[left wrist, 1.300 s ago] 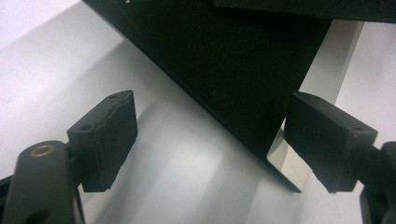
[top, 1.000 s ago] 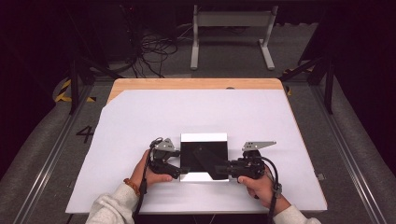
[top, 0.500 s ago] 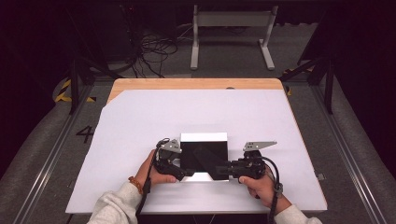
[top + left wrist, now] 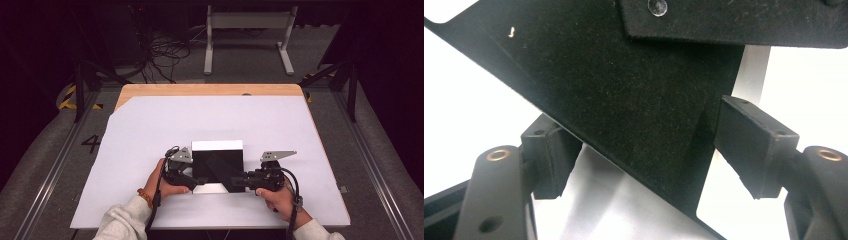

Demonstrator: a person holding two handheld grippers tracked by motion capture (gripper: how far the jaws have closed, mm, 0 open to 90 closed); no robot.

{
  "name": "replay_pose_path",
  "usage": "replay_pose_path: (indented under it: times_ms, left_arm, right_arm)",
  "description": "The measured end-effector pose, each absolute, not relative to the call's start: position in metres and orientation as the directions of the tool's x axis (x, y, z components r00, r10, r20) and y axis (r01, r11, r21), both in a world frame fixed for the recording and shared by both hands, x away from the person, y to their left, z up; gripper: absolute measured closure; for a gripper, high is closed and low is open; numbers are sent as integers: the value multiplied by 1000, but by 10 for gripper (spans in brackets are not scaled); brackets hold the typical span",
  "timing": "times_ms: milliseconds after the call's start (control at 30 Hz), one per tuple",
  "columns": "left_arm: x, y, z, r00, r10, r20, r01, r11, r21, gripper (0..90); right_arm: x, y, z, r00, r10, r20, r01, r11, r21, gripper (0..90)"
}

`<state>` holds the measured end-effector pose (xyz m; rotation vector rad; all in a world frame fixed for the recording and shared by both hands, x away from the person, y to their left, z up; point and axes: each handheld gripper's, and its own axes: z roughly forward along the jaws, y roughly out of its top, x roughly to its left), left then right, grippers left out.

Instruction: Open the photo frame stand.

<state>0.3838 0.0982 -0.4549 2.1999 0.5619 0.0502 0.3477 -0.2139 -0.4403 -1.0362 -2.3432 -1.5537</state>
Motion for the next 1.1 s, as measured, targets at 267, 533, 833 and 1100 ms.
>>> replay_pose_path:
  times_ms: [267, 533, 833, 1100]
  left_arm:
    - [385, 98, -451, 885, 447, -127, 367, -505, 781, 376]
    - [386, 96, -453, 885, 444, -140, 376, -504, 778, 314]
    - [388, 98, -454, 880, 446, -164, 391, -485, 782, 385]
    - [388, 103, -448, 880, 450, -155, 381, -471, 795, 464]
  right_arm:
    - [350, -215, -436, -749, 469, 468, 609, 209, 765, 723]
    - [347, -213, -434, -762, 465, 450, 590, 214, 779, 725]
    - [347, -214, -435, -766, 467, 443, 586, 221, 780, 722]
    - [347, -214, -434, -776, 473, 417, 567, 232, 791, 725]
